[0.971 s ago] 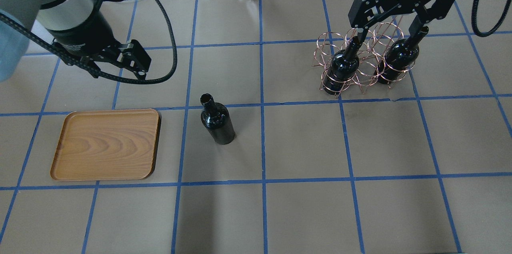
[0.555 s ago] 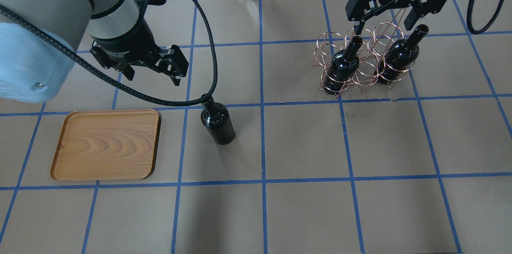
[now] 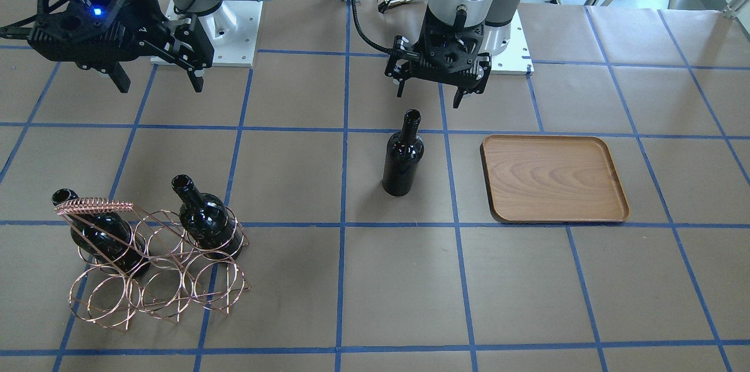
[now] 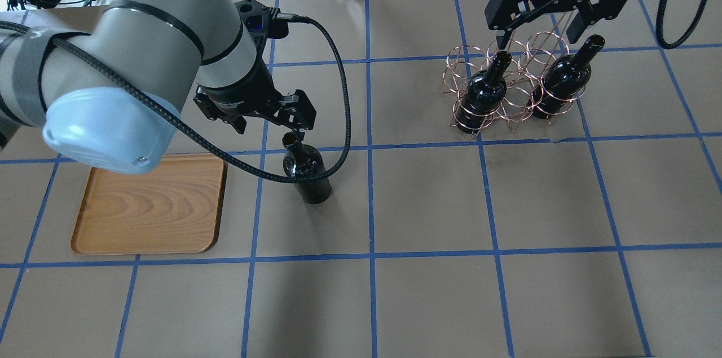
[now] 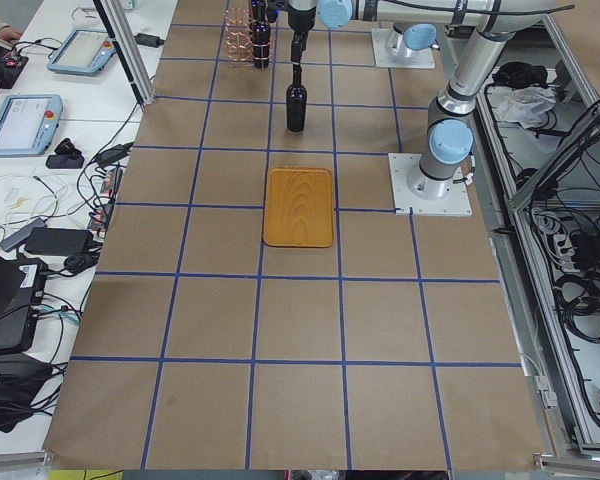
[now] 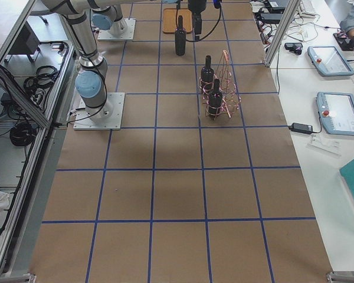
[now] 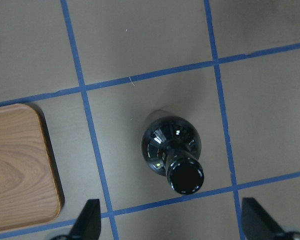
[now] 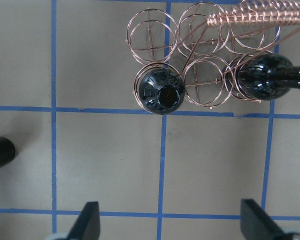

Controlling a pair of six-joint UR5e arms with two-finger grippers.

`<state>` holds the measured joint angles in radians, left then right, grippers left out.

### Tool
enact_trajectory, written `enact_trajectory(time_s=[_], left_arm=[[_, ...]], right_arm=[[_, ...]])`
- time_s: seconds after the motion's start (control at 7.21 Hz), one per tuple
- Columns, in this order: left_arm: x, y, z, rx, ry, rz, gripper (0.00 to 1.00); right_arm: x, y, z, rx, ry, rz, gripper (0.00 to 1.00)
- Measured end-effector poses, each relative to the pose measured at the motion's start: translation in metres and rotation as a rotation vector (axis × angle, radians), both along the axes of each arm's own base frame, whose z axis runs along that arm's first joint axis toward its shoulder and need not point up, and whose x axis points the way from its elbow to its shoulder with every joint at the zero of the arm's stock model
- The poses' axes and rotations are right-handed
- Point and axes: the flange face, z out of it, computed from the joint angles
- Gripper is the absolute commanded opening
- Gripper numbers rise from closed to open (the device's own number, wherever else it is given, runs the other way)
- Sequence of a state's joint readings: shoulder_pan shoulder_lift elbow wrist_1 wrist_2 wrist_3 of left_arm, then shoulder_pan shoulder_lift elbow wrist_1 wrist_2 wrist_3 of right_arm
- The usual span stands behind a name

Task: Take wine from basket and place on tray
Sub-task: 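Lower the left gripper and grasp the bottle neck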

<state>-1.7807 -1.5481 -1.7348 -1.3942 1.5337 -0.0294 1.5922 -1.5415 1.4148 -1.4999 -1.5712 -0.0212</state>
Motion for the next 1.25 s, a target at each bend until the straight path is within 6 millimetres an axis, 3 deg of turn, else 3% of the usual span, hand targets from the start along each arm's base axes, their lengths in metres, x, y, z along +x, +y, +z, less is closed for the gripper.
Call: enact_trajectory(time_s=[0.28, 0.42, 0.55, 0.69, 0.97, 1.25], left_arm=[[-0.007, -0.006, -0.021, 0.013, 0.001, 0.003, 0.91], [-0.013, -0.006, -0.029, 0.026, -0.004, -0.003, 0.82], [-0.019, -0.008, -0.038, 0.033, -0.009, -0.013, 0.82], [-0.021, -0.011, -0.043, 0.033, -0.011, -0.019, 0.82], [-0.023, -0.015, -0.052, 0.039, -0.015, -0.027, 0.69], [-0.023, -0.017, -0.056, 0.045, -0.019, -0.032, 0.63]], right_arm=[[-0.001, 0.000, 0.000, 0.001, 0.002, 0.002, 1.00], [-0.001, 0.000, 0.000, 0.001, 0.003, 0.002, 1.00], [-0.002, 0.000, 0.000, 0.001, 0.006, 0.002, 1.00], [-0.002, 0.000, 0.000, 0.001, 0.009, 0.002, 1.00], [-0.002, 0.001, 0.000, 0.005, 0.013, 0.002, 1.00], [-0.003, 0.005, 0.001, 0.012, 0.017, 0.003, 1.00]])
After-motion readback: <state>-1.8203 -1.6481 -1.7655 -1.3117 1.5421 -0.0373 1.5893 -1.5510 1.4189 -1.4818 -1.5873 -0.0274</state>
